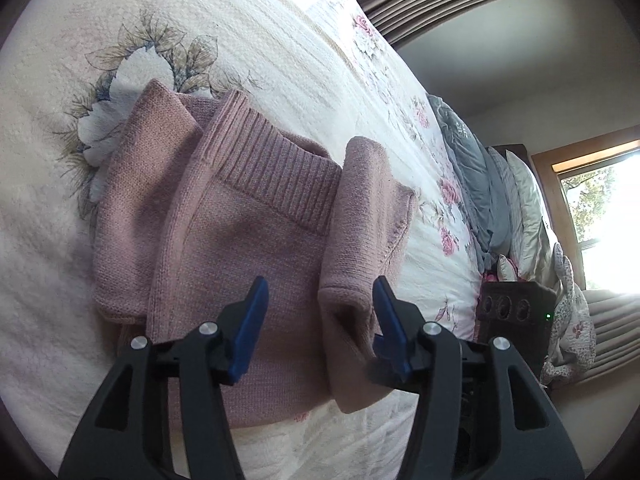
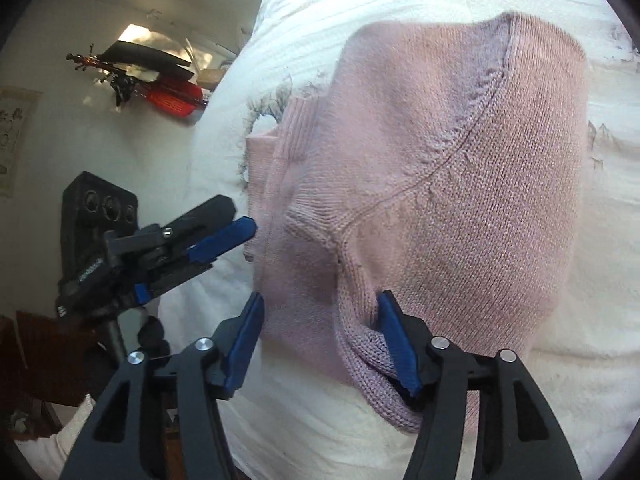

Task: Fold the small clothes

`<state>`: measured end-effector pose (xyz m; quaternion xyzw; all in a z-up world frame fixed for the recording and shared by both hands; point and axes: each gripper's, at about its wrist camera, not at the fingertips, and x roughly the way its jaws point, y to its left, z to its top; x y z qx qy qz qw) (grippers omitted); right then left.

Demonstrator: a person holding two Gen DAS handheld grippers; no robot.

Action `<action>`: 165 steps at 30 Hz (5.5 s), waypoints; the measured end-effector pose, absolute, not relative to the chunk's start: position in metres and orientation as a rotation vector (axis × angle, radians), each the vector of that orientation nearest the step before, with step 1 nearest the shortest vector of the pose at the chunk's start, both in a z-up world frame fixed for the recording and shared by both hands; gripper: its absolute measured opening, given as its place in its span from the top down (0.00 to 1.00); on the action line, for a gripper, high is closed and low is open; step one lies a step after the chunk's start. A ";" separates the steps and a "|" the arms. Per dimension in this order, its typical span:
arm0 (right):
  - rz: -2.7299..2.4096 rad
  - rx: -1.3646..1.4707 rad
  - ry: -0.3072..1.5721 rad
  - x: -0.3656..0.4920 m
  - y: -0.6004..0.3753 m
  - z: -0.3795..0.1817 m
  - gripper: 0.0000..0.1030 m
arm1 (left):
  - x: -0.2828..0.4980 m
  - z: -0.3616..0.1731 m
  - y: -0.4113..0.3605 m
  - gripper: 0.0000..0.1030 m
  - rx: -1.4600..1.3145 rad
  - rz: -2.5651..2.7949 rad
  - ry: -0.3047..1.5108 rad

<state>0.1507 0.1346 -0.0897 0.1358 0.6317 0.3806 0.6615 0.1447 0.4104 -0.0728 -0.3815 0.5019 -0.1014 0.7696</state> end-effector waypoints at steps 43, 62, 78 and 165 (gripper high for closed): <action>0.681 0.358 1.457 0.105 0.046 -0.114 0.31 | 0.143 -0.022 0.406 0.83 -0.786 -0.257 0.967; 0.704 0.237 1.520 0.114 0.124 -0.147 0.31 | 0.125 -0.116 0.499 0.81 -0.807 0.033 1.092; 0.706 0.224 1.542 0.107 0.133 -0.156 0.32 | 0.086 -0.089 0.446 0.48 -0.636 -0.034 1.192; 0.840 0.460 1.435 0.191 0.147 -0.159 0.09 | 0.196 -0.155 0.508 0.29 -0.824 -0.308 1.220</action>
